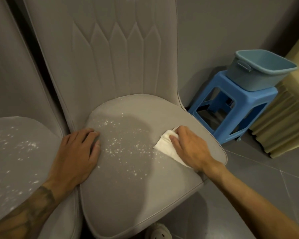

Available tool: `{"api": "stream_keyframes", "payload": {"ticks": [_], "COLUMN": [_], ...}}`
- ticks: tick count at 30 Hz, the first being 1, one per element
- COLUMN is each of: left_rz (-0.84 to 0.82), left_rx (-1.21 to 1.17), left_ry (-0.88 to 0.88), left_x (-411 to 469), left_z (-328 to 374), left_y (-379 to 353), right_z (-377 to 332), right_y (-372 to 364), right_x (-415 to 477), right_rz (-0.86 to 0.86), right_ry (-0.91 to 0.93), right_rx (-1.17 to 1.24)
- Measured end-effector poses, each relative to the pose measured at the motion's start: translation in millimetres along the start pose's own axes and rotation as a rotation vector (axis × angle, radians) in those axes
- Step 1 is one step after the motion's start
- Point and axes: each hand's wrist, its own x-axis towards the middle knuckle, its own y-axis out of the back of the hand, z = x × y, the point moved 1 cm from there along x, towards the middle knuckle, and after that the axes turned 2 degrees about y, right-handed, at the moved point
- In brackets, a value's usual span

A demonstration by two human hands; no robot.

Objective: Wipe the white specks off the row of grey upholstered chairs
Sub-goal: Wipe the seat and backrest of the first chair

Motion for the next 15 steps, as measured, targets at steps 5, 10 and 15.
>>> {"api": "stream_keyframes", "payload": {"ticks": [5, 10, 15], "left_rz": [-0.004, 0.006, 0.011], "left_rx": [-0.01, -0.014, -0.019], "left_ry": [0.005, -0.002, 0.002], "left_x": [0, 0, -1], "left_z": [-1, -3, -4], "left_y": [0, -2, -3], "right_z": [14, -27, 9], "right_y": [13, -3, 18], "right_x": [23, -18, 7], "right_rz": [0.064, 0.08, 0.036], "right_ry": [-0.283, -0.011, -0.25], "right_rx": [-0.02, -0.026, -0.024]}}
